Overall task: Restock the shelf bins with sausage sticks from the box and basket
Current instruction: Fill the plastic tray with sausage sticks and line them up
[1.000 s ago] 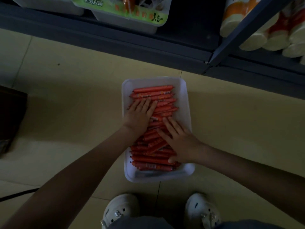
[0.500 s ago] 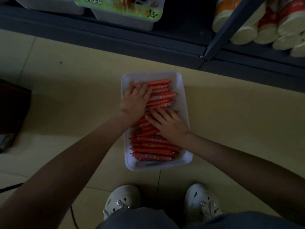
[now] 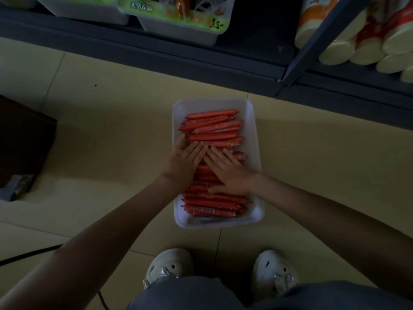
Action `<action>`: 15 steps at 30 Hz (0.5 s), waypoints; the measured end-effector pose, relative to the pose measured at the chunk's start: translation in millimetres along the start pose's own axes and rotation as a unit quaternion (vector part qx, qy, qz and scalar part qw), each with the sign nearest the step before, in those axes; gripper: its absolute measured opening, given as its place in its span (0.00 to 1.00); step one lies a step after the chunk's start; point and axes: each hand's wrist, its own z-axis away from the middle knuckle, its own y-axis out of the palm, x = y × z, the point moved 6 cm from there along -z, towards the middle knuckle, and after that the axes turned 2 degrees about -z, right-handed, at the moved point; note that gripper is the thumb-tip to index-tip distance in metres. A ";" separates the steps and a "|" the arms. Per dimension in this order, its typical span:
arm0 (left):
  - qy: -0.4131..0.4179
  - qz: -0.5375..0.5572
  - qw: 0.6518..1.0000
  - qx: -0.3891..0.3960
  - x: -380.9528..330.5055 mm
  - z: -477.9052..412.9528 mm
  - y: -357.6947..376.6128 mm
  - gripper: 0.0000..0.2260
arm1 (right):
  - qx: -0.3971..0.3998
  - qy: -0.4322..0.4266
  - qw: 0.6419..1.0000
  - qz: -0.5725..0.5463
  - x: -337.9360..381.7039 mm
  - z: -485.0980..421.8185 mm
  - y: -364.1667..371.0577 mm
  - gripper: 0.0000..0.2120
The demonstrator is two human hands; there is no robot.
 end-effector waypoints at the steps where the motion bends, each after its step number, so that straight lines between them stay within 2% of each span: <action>1: -0.015 -0.013 1.000 0.023 1.0 1.5 0.8 0.26 | 0.003 -0.015 1.000 -0.007 2.8 9.2 5.6 0.45; 5: -0.010 -0.006 1.000 0.028 -4.3 11.1 -2.9 0.27 | -0.071 -0.071 0.993 0.069 19.0 42.5 39.7 0.48; 8: 0.058 0.006 0.998 -0.032 -20.8 19.1 -1.4 0.27 | -0.114 -0.065 0.981 0.140 27.1 47.3 46.3 0.42; 11: 0.091 -0.025 0.995 -0.038 -27.5 26.4 1.2 0.26 | -0.134 -0.081 0.971 0.178 33.9 41.7 41.6 0.37; 12: 0.083 -0.020 0.996 -0.004 -26.2 27.0 5.3 0.28 | -0.130 -0.069 0.974 0.172 32.8 41.6 39.8 0.39; 15: 0.060 -0.051 0.997 0.027 -25.7 26.3 6.0 0.29 | -0.126 -0.025 0.981 0.144 21.1 50.9 33.0 0.43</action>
